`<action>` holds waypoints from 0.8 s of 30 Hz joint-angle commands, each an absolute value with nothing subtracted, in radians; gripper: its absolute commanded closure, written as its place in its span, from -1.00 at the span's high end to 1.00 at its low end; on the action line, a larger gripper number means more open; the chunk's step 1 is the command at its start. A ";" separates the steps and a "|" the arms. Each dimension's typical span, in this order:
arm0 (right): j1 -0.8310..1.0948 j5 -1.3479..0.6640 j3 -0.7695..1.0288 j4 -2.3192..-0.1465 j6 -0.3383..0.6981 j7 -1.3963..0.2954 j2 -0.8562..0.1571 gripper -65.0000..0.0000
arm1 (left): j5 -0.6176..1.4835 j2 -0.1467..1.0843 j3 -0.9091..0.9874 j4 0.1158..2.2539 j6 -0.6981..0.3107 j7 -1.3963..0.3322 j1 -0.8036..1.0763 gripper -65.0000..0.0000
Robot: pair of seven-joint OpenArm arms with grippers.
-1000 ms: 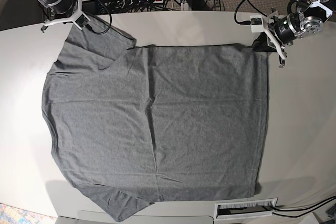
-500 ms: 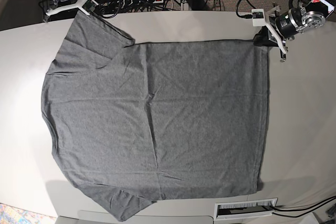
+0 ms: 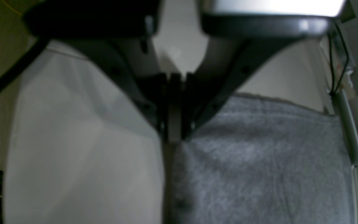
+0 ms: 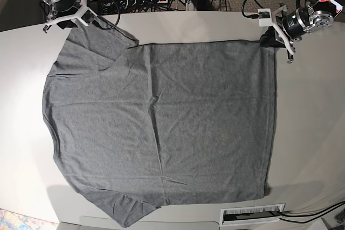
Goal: Fold the T-shirt properly
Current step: 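Grasp the shoulder edge with the right gripper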
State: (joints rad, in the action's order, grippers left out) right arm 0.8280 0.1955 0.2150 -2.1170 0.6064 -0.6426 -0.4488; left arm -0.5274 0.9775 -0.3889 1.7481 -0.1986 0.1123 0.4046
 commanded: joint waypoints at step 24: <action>0.818 0.122 0.221 -2.037 0.600 -0.682 -0.459 -1.00 | -0.531 0.992 -0.390 1.752 -0.219 0.105 0.413 -1.00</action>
